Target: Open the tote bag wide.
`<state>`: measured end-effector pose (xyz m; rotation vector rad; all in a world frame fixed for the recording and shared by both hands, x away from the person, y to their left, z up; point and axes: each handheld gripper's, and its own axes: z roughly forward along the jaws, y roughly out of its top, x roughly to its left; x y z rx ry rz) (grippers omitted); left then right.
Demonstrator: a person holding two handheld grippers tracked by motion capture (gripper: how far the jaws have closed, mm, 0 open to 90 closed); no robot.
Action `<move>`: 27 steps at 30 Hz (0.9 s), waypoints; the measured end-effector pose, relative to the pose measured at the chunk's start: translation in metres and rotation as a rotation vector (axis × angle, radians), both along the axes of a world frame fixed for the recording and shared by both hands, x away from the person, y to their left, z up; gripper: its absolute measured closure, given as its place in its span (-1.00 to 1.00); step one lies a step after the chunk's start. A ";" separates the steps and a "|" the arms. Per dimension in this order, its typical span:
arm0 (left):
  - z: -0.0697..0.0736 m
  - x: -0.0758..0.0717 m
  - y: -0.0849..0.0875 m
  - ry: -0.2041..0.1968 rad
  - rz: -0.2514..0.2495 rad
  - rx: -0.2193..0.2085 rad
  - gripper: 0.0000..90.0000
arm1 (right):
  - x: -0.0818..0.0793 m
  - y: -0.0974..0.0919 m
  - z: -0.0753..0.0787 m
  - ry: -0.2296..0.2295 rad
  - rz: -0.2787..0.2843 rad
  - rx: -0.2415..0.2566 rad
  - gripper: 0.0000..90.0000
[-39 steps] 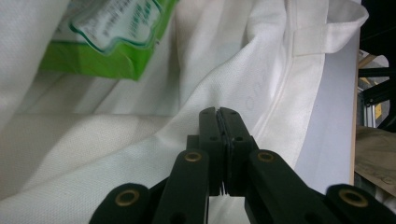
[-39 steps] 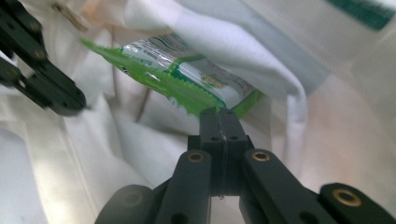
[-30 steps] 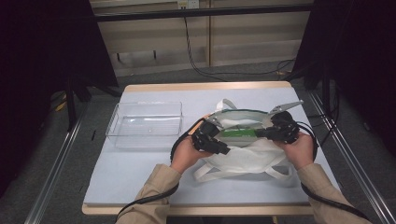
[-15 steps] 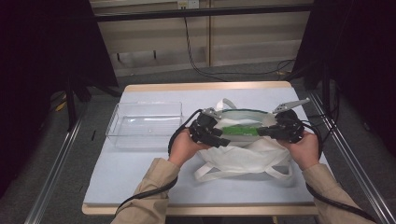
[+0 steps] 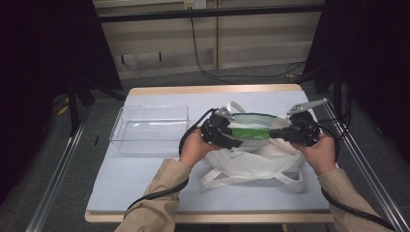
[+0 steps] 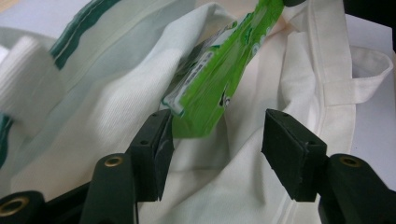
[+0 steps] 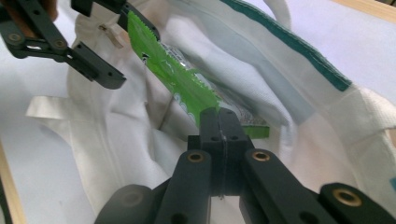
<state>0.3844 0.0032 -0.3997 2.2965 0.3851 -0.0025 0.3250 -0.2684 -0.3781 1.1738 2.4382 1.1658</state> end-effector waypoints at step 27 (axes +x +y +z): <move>0.011 0.001 -0.006 -0.038 -0.049 0.049 0.04 | -0.004 -0.002 0.008 -0.034 0.011 0.026 1.00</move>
